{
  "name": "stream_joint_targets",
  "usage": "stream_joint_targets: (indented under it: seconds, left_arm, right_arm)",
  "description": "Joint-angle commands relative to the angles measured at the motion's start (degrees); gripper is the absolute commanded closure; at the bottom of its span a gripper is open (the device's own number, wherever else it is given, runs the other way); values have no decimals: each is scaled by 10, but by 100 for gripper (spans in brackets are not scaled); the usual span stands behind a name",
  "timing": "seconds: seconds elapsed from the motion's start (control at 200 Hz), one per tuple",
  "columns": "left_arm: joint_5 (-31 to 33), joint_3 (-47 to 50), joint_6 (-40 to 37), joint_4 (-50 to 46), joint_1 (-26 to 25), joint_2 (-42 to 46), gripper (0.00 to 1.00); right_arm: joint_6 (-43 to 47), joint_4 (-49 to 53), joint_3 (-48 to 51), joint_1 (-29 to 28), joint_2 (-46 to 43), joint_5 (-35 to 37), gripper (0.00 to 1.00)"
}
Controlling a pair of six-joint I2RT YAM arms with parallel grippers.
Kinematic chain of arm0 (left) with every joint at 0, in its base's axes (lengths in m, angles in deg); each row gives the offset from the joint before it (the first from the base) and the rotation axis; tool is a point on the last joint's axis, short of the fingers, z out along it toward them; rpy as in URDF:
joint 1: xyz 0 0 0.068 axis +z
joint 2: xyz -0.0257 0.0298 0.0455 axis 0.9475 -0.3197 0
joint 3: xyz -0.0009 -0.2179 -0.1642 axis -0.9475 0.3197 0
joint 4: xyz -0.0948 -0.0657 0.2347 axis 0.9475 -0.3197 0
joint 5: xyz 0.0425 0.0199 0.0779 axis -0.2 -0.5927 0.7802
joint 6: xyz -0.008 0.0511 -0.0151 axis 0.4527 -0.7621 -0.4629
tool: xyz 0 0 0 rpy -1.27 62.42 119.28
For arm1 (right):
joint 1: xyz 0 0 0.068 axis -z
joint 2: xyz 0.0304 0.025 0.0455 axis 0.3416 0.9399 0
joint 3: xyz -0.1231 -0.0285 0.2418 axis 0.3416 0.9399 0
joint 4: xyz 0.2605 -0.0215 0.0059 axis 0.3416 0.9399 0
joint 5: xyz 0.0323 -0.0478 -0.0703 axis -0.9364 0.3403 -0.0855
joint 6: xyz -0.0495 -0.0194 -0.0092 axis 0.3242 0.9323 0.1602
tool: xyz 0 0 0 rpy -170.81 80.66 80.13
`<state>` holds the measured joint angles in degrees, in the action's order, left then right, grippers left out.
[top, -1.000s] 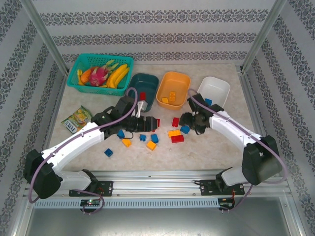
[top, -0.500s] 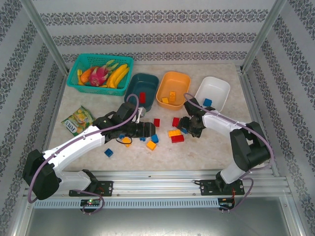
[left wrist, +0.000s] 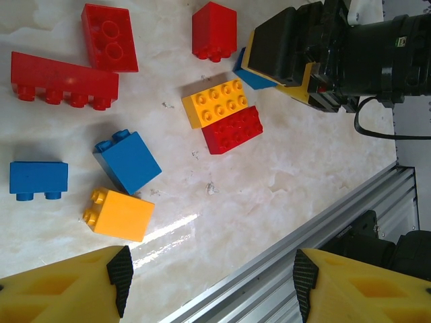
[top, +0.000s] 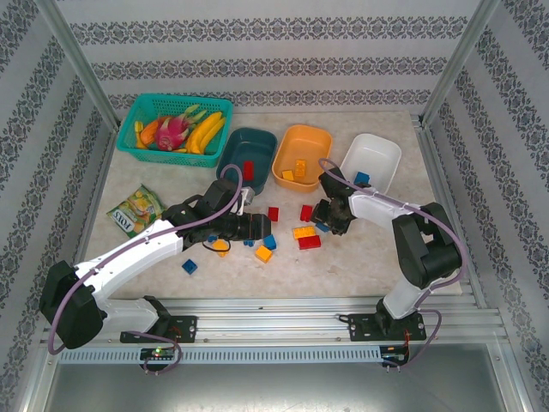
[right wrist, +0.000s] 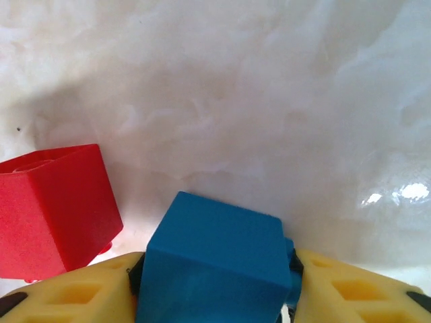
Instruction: Sort the legos into containers by color
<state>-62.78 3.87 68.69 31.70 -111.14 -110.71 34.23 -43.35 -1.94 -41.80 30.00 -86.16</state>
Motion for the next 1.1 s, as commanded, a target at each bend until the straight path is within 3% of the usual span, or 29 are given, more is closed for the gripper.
stream_joint_targets:
  seconds: [0.0,0.105,0.26,0.44,0.585,0.779,1.099]
  left_arm:
    - [8,-19,5,19,-9,6,33]
    - [6,-28,7,20,-10,1,33]
    - [2,-75,21,26,-8,-20,33]
    - [-28,-185,28,40,3,-92,33]
    - [-51,-278,26,51,9,-180,33]
    - [-68,-396,21,46,13,-294,33]
    - [-77,-460,16,45,13,-383,33]
  right_arm:
    - [6,8,-16,6,6,17,55]
    - [17,25,-21,3,-30,39,63]
    - [70,91,-70,9,-99,97,65]
    - [121,121,-128,82,-123,113,66]
    - [144,125,-187,160,-60,79,67]
    - [158,133,-276,215,54,64,68]
    - [152,168,-438,255,229,44,67]
